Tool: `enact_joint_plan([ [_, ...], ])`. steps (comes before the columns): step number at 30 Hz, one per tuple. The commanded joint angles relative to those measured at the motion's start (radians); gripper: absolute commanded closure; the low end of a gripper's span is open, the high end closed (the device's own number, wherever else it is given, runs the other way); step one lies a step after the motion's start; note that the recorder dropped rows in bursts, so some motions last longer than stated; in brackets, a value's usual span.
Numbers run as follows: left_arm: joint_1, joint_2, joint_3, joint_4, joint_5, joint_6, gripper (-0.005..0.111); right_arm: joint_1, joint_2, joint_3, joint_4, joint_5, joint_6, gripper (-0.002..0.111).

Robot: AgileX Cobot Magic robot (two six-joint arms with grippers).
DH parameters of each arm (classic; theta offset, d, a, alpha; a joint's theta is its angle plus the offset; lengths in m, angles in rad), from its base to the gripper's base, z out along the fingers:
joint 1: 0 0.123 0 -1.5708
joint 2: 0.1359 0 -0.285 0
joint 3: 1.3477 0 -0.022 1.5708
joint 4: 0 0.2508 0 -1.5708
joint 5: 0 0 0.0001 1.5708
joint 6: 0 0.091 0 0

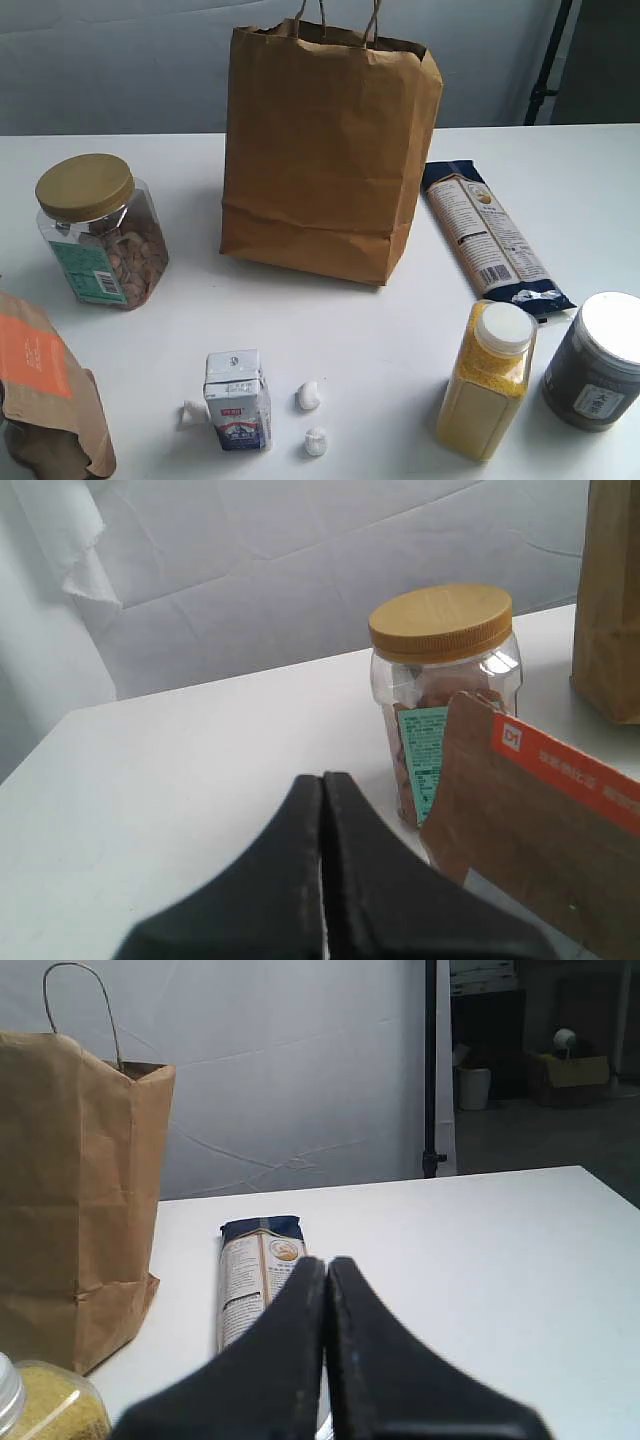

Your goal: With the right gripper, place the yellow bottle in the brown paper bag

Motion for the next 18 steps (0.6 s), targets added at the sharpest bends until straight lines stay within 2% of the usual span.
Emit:
enact_joint_plan([
  [1,0.002,-0.002,0.005,0.001,-0.001,-0.007,0.107,0.004,-0.006,0.004,0.005,0.005,0.005,0.108],
  [10,0.002,-0.002,0.005,0.001,-0.001,-0.007,0.107,0.003,-0.006,0.004,0.005,0.005,0.019,0.108],
  [13,0.002,-0.002,0.005,0.001,-0.001,-0.007,0.107,0.003,-0.006,-0.013,0.053,0.013,0.307,0.108],
  [15,0.002,-0.002,0.005,0.001,-0.001,-0.007,0.107,0.003,0.062,-0.124,0.003,0.102,0.448,0.108],
  [18,0.002,-0.002,0.005,0.001,-0.001,-0.007,0.107,0.009,0.299,-0.389,-0.086,0.373,0.453,0.108],
])
